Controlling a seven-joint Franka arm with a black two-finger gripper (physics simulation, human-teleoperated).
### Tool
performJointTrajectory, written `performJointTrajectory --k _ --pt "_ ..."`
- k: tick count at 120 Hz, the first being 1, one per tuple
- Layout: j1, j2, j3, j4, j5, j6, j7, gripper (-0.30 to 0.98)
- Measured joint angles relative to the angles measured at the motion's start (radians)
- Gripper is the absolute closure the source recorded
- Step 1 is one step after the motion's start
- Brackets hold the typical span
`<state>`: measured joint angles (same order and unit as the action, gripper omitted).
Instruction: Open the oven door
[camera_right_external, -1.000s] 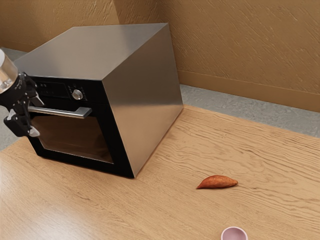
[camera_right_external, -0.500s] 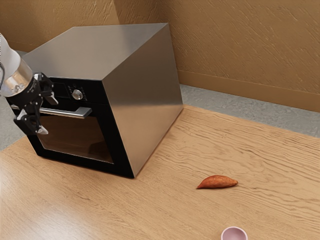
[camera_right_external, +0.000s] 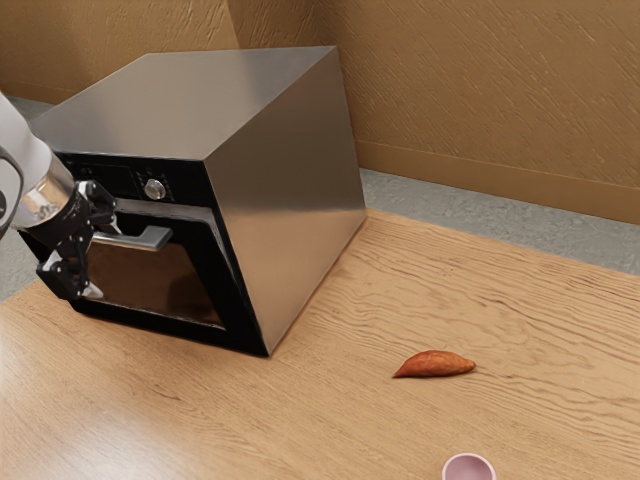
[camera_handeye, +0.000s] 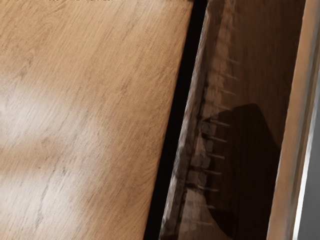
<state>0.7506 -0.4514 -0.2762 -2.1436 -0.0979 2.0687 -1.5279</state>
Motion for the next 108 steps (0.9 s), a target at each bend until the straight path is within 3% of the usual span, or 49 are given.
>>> performJointTrajectory --k 10,30,43,52,62,76,82,87,108 --pt "0.020 -0.099 0.000 -0.113 -0.026 0.019 0.007 0.00" --pt "0.093 -0.414 0.000 -0.361 -0.098 0.040 0.018 0.00" --pt "0.113 -0.517 0.008 -0.354 -0.122 0.007 0.021 0.00" --pt "-0.011 -0.520 0.015 -0.254 -0.123 -0.066 -0.009 0.00" --pt "-0.215 -0.464 -0.006 -0.059 -0.114 -0.189 -0.080 0.00" --pt "-0.435 -0.191 -0.094 0.302 -0.101 -0.340 -0.216 0.00" --pt "-0.670 -0.059 -0.006 0.397 -0.036 -0.382 -0.282 0.00" --pt "-0.781 0.014 0.049 0.432 0.008 -0.409 -0.334 0.00" --pt "-0.917 0.165 0.102 0.448 0.078 -0.455 -0.516 0.00"
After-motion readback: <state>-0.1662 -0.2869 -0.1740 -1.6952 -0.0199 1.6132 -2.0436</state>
